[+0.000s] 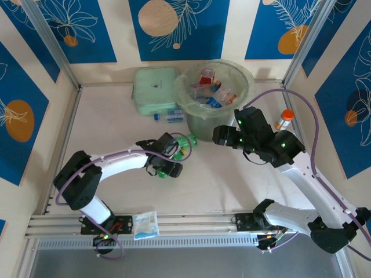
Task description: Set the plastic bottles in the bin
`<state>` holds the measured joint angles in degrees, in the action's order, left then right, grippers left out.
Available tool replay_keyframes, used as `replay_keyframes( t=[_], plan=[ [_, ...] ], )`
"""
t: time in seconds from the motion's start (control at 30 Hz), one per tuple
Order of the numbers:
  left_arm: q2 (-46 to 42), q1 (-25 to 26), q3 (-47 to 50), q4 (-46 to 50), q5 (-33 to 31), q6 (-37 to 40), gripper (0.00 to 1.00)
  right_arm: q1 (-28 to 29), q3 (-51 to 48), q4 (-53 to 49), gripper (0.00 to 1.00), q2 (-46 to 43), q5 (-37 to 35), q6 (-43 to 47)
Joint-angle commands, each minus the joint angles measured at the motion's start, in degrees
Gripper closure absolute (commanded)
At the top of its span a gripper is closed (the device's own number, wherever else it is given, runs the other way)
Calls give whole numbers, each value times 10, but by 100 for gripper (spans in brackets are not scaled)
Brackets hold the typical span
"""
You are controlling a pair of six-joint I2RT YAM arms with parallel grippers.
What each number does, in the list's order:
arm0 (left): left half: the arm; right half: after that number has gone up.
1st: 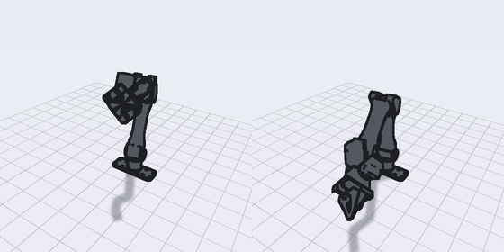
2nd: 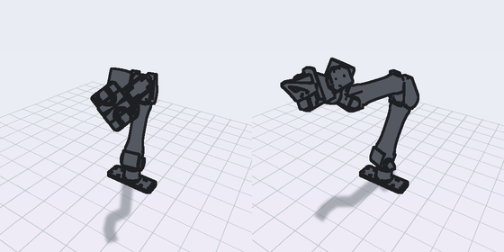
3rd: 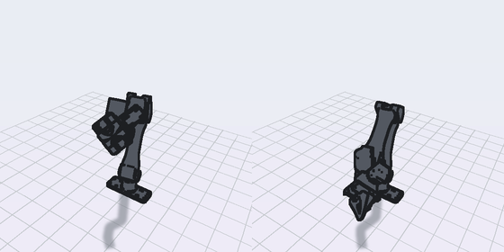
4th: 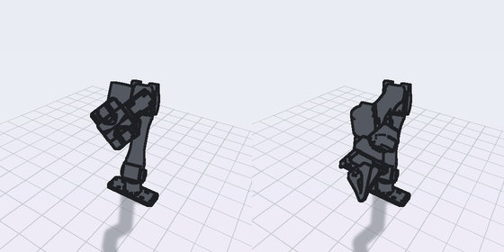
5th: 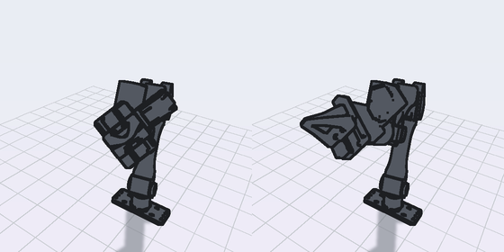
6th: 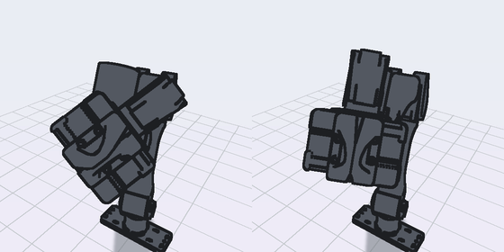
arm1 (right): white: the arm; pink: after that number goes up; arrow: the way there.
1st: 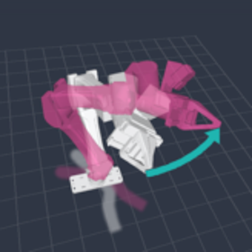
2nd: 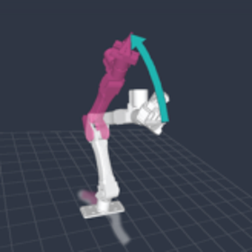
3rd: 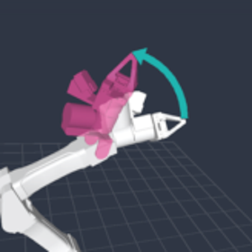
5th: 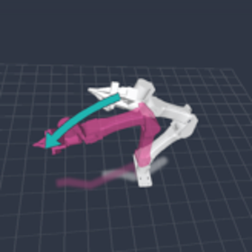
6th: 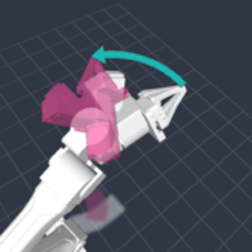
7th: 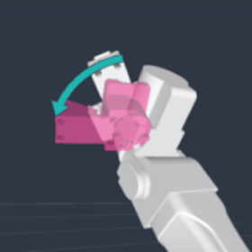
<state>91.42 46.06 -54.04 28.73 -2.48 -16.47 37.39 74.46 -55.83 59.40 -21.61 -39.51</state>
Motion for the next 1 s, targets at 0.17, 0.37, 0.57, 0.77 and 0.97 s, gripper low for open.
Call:
replay_keyframes(
  t=[0.17, 0.37, 0.57, 0.77, 0.97],
  plan=[
    [11, 5, -16, 16, -36, -12, 20, -3, -7, 5, 19, -10, 14, -18],
    [10, 6, -14, 9, -23, -7, 28, -4, -2, 0, 21, -11, 12, -19],
    [-17, 5, -9, 5, -17, -7, 36, -7, 6, -4, 23, -10, 11, -20],
    [-18, 5, -4, -1, -15, -4, 47, -7, 12, -8, 23, -15, 9, -21],
    [-34, 8, 5, -11, -10, -7, 57, -9, 11, -10, 23, -20, 27, -27]
  ],
)
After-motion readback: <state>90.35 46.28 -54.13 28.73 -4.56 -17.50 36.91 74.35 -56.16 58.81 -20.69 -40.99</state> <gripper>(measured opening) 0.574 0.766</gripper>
